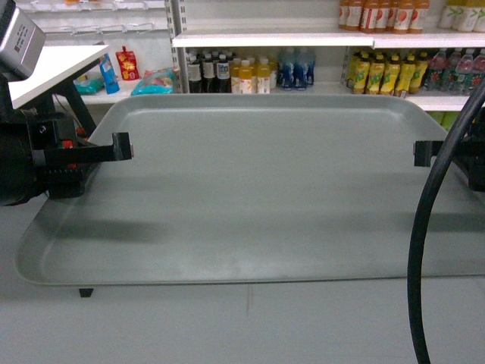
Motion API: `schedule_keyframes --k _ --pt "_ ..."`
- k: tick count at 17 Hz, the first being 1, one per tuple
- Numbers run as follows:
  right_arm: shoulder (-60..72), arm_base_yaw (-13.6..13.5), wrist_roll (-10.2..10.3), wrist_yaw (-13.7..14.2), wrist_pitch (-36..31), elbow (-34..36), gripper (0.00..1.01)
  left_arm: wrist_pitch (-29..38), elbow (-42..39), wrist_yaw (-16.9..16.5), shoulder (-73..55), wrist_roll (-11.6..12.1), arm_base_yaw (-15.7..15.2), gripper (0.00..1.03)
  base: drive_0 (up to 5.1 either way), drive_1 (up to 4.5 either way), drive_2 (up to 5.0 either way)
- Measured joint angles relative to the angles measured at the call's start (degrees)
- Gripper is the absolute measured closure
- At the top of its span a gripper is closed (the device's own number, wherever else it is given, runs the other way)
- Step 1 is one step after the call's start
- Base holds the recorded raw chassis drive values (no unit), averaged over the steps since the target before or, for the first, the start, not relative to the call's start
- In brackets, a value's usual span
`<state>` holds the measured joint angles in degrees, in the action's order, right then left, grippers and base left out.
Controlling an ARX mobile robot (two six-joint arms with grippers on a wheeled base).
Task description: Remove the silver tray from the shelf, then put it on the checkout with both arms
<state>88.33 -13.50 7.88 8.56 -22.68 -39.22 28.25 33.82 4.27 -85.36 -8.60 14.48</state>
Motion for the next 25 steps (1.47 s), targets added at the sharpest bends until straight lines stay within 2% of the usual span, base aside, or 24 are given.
schedule_keyframes --k 9,25 --pt "-0.2 0.0 0.0 0.09 -0.46 0.07 0.98 0.28 -0.15 0.02 0.15 0.02 -0.07 1.0 0.0 0.0 0.0" --pt "-0.2 0.0 0.0 0.0 -0.5 0.04 0.98 0.39 -0.04 -0.02 0.15 0.02 -0.02 1.0 -4.9 2.56 2.3"
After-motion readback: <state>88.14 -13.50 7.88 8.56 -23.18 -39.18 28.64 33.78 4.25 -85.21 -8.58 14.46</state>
